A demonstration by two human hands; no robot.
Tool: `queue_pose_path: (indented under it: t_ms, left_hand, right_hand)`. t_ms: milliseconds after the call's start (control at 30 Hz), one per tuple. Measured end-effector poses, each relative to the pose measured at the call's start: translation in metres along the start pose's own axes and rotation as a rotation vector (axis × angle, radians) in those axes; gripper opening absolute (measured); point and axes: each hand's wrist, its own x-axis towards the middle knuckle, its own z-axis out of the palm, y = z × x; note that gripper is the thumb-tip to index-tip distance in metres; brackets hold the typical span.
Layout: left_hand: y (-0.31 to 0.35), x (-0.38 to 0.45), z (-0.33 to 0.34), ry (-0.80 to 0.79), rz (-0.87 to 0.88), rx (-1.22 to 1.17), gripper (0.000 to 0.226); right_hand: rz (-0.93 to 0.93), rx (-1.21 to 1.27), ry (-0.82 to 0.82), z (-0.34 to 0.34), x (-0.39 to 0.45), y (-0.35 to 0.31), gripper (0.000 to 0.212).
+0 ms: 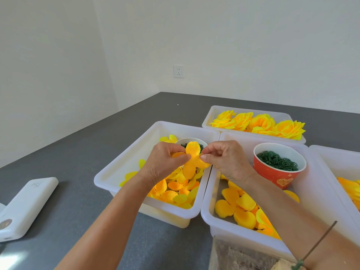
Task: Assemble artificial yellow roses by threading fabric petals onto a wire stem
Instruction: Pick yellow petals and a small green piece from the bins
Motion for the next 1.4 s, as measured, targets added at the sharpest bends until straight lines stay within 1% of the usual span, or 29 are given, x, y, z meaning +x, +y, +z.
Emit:
queue_pose_path:
  t_ms: [100, 200, 300, 400, 467, 600, 700, 767, 867, 900, 1033, 1100, 1167, 1267, 1400]
  left_hand:
    - [0.001, 0.000, 0.001, -0.005, 0.045, 0.020, 0.019]
    - [-0.001, 0.000, 0.001, 0.032, 0.078, 0.054, 0.019]
    - [-0.002, 0.002, 0.002, 0.040, 0.099, 0.077, 0.019]
    - [-0.003, 0.002, 0.003, 0.044, 0.107, 0.085, 0.021]
    - [-0.003, 0.002, 0.003, 0.044, 0.111, 0.081, 0.022]
    - [-0.003, 0.001, 0.003, 0.038, 0.124, 0.064, 0.018]
    - [-0.003, 0.001, 0.003, -0.001, 0.128, 0.026, 0.017]
    - [-0.003, 0.001, 0.003, -0.055, 0.116, -0.069, 0.017]
    - [-0.001, 0.000, 0.003, -0.088, 0.111, -0.148, 0.035]
    - [-0.001, 0.000, 0.004, -0.088, 0.102, -0.151, 0.037]
    - [0.001, 0.001, 0.003, -0.177, 0.037, -0.204, 0.025]
    - [0.000, 0.001, 0.003, -0.195, 0.033, -0.214, 0.030]
    - [0.000, 0.002, 0.003, -0.175, 0.020, -0.199, 0.028]
    - [-0.003, 0.003, 0.005, -0.099, 0.007, -0.098, 0.017]
    - [-0.008, 0.006, 0.004, 0.012, -0.001, 0.001, 0.015]
  right_hand:
    - [-0.004, 0.052, 0.007, 0.000, -0.003, 0.000, 0.011]
    - [-0.051, 0.008, 0.060, -0.001, -0.003, -0.002, 0.012]
    - [-0.107, -0.038, 0.141, -0.001, -0.004, -0.007, 0.009]
    - [-0.174, -0.095, 0.242, -0.001, -0.006, -0.011, 0.015]
    - [-0.216, -0.095, 0.221, -0.002, -0.006, -0.013, 0.014]
    - [-0.245, -0.068, 0.116, 0.001, -0.008, -0.014, 0.012]
    - [-0.224, -0.080, 0.063, 0.004, -0.007, -0.010, 0.008]
    - [-0.187, -0.023, 0.053, 0.003, -0.006, -0.008, 0.004]
    - [-0.163, 0.023, 0.027, 0.003, -0.007, -0.007, 0.005]
    - [-0.158, 0.033, 0.013, 0.003, -0.007, -0.007, 0.005]
    - [-0.179, 0.040, -0.045, 0.005, -0.009, -0.005, 0.006]
    - [-0.173, 0.063, -0.060, 0.003, -0.008, -0.004, 0.007]
    - [-0.165, 0.068, -0.072, 0.002, -0.009, -0.004, 0.010]
    - [-0.179, 0.054, -0.091, 0.001, -0.010, -0.006, 0.016]
    - [-0.170, 0.124, -0.055, 0.001, -0.010, -0.008, 0.018]
